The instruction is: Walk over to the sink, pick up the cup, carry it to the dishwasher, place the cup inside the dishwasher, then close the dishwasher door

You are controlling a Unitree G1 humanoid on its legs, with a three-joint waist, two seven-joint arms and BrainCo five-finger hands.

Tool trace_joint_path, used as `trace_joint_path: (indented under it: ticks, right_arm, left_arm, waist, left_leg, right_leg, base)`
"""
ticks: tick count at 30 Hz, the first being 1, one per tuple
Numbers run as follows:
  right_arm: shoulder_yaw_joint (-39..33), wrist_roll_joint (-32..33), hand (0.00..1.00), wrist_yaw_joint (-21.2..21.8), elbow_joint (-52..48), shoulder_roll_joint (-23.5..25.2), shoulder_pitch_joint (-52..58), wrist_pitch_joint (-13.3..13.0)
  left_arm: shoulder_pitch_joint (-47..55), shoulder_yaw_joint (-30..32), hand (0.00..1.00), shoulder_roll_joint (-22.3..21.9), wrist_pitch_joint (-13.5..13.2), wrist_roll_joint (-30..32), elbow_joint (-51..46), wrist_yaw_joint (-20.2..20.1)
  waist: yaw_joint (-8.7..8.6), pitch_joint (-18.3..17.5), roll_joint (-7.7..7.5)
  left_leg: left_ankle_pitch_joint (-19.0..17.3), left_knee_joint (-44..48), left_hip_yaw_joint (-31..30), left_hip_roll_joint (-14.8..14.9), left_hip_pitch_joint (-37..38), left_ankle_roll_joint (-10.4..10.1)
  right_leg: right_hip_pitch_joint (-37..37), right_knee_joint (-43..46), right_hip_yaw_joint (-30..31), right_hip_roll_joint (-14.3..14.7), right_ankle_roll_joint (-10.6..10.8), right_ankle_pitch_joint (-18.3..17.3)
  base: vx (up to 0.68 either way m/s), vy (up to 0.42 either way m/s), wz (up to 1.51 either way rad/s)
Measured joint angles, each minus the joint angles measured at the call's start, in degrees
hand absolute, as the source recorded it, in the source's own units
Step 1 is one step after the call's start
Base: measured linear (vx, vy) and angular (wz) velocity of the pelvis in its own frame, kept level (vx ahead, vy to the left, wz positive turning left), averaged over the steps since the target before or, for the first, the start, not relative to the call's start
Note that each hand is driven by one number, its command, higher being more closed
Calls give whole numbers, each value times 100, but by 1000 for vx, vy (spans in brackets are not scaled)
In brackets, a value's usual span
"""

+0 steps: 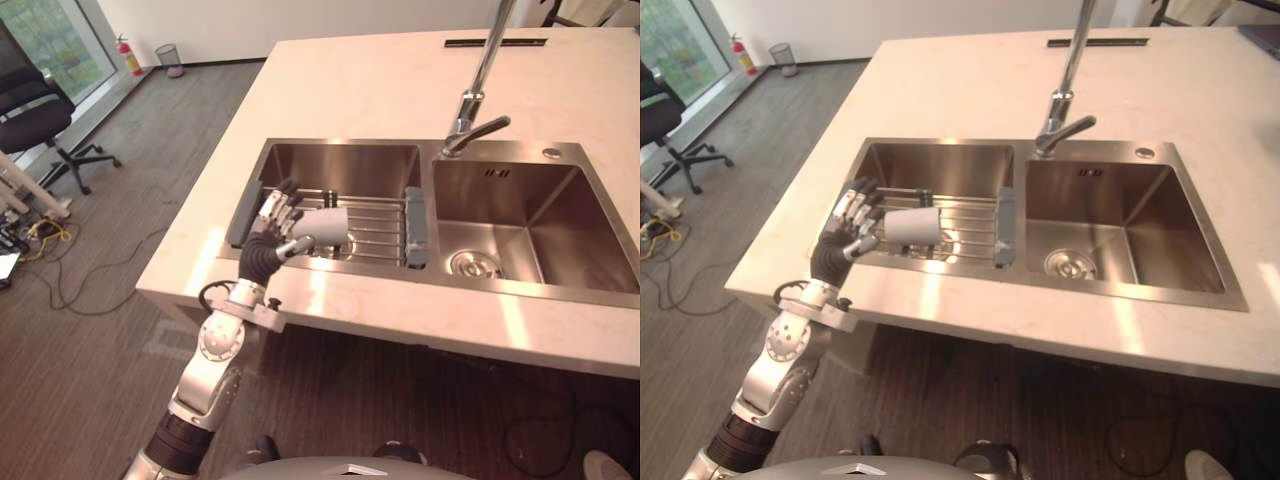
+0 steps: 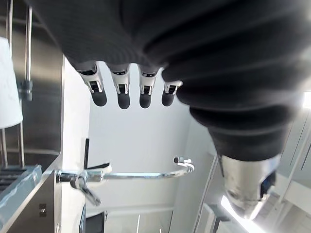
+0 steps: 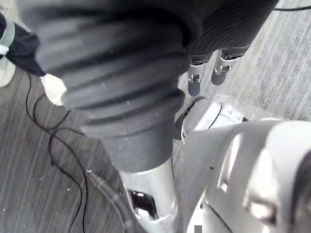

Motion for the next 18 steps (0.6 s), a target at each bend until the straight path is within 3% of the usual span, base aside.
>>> trace_joint_path:
  ticks: [2, 4, 8, 9, 12, 18]
  right_arm:
    - [-71, -399, 0, -123, 32, -5, 32, -109]
    - [-82, -502, 0, -175, 25, -4, 24, -120]
    - [-23, -507, 0, -219, -41, 132, 8, -99]
    - [-6, -521, 0, -228, -103, 129, -10, -100]
    - [216, -520, 0, -219, -125, 63, -26, -96]
    - [440, -518, 0, -167, -130, 66, -10, -100]
  left_arm:
    - [-11, -86, 0, -4, 119, 48, 4, 81]
    - [-98, -88, 0, 12, 227, 132, 126, 178]
    - [-145, -75, 0, 403, 306, 858, 421, 692]
    - [-145, -74, 0, 458, 267, 1189, 481, 982]
    - [-180, -66, 0, 437, 165, 1825, 772, 1583]
    - [-621, 8, 0, 428, 78, 3179, 1555, 2638]
  waist:
    - [-41, -81, 177]
    - [-73, -82, 215]
    - [-84, -22, 4]
    - [-81, 2, -41]
    - [-114, -1, -106]
    - [-229, -14, -188]
  left_leg:
    - [-290, -77, -20, 58, 73, -100]
    - [-483, -84, -55, 66, 100, -107]
    - [-587, -75, 9, -26, 130, -116]
    - [-601, -112, 3, -51, 141, -97]
    - [-594, -134, -14, -40, 142, -108]
    - [-580, -155, 50, 47, 241, -138]
  right_leg:
    - [-23, -205, 129, 110, 53, 171]
    - [37, -379, 154, 158, 86, 319]
    - [352, -1152, 99, 197, 21, 810]
    - [399, -1327, 85, 216, -32, 921]
    - [417, -1470, 75, 278, -130, 1018]
    - [445, -1445, 90, 368, -91, 1045]
  base:
    - [-20, 77, -35]
    - [-28, 103, -19]
    - [-63, 62, -13]
    - [-55, 11, -15]
    - [-19, -17, -13]
    - [32, -31, -8]
